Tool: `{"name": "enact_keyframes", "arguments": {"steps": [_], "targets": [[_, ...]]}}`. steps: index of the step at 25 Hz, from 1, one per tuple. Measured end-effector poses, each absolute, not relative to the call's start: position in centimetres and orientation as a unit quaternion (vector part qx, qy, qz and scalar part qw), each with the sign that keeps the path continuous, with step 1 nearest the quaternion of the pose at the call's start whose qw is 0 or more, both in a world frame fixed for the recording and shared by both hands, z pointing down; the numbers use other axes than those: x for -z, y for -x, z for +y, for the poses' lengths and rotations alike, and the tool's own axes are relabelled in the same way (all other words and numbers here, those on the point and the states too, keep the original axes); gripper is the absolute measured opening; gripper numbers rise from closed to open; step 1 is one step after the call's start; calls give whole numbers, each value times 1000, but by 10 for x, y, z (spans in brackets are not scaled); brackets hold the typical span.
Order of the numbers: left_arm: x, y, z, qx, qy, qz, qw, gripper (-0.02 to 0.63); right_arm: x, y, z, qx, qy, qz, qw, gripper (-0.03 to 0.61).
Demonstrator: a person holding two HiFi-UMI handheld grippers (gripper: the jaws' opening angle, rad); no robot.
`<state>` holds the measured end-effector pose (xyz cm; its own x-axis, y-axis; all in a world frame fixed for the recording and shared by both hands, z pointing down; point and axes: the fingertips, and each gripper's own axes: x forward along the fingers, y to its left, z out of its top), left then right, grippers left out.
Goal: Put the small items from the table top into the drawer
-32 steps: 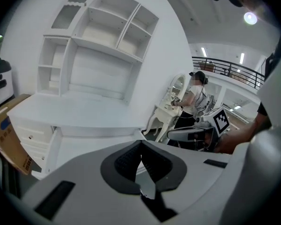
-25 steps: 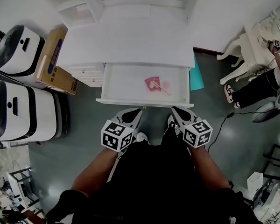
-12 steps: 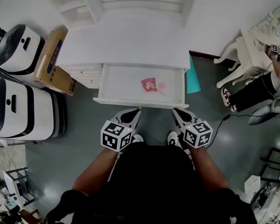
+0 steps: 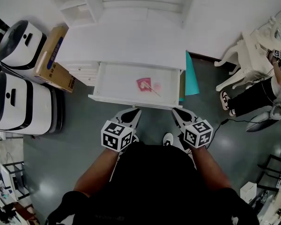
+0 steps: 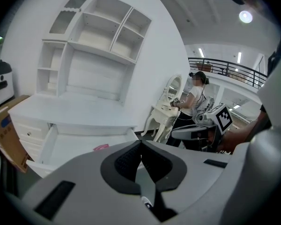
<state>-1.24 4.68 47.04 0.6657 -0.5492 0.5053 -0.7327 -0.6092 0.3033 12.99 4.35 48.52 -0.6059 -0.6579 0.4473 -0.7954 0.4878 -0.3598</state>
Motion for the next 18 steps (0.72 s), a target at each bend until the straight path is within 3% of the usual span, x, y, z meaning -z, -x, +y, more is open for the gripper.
{"name": "enact_keyframes", "arguments": {"steps": [18], "targets": [[-475, 7, 57, -205, -868, -374, 254, 9, -495, -128, 48, -274, -398, -864, 138, 26]]}}
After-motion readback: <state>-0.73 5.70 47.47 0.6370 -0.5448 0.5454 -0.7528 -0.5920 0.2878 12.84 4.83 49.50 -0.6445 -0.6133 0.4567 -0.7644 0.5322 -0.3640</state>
